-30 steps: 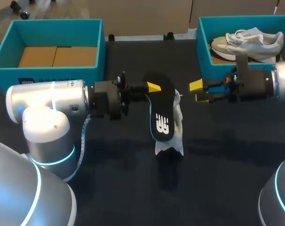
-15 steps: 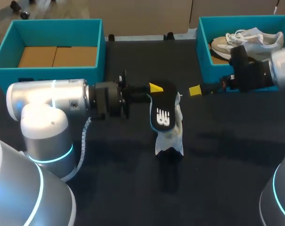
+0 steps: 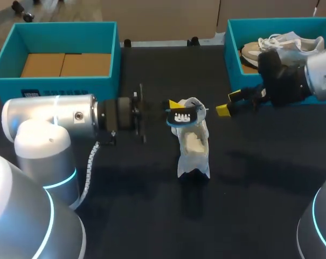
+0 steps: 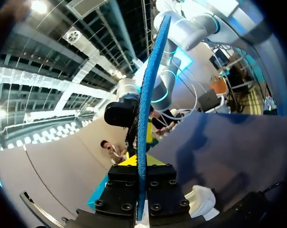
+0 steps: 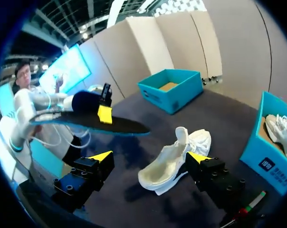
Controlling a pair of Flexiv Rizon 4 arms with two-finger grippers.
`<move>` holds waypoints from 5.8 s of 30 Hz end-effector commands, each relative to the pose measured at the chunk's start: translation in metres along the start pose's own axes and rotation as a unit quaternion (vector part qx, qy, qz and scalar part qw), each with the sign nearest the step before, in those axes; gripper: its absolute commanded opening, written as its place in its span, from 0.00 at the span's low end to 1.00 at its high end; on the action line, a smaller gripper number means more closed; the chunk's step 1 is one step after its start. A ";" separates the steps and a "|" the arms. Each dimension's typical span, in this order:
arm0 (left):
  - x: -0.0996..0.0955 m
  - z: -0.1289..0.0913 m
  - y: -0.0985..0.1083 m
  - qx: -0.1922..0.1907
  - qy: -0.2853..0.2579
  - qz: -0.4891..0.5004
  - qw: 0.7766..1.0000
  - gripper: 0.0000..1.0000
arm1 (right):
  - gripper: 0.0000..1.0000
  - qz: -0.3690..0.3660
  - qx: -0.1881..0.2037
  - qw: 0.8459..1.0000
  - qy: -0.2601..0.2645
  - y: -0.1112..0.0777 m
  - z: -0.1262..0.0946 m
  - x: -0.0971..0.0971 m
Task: Take the shoe out of the shoebox, open the shoe tongue, remove and reinsert the insole, then place the shoe into the shoebox
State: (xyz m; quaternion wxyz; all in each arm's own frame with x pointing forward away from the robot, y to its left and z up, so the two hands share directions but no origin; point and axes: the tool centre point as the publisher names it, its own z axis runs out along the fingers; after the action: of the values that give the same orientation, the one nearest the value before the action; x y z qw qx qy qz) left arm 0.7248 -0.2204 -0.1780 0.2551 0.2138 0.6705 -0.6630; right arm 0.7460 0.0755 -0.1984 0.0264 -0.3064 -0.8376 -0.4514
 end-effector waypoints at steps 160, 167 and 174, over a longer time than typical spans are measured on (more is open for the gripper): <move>0.076 0.038 0.094 -0.012 0.041 -0.048 0.998 0.00 | 1.00 -0.381 0.198 0.902 -0.043 -0.079 0.075 -0.056; 0.076 0.036 0.106 -0.019 0.041 -0.038 0.998 0.00 | 1.00 -0.381 0.198 0.902 -0.043 -0.079 0.075 -0.056; 0.076 0.038 0.115 -0.024 0.043 -0.032 0.998 0.00 | 1.00 -0.381 0.198 0.902 -0.043 -0.079 0.075 -0.056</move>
State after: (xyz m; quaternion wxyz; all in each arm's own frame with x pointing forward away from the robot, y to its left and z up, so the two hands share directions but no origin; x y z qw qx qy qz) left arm 0.7362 -0.2543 -0.3122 0.2115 0.2134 0.7016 -0.6461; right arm 0.7676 0.0731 -0.3190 -0.1225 0.0295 -0.9626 -0.2397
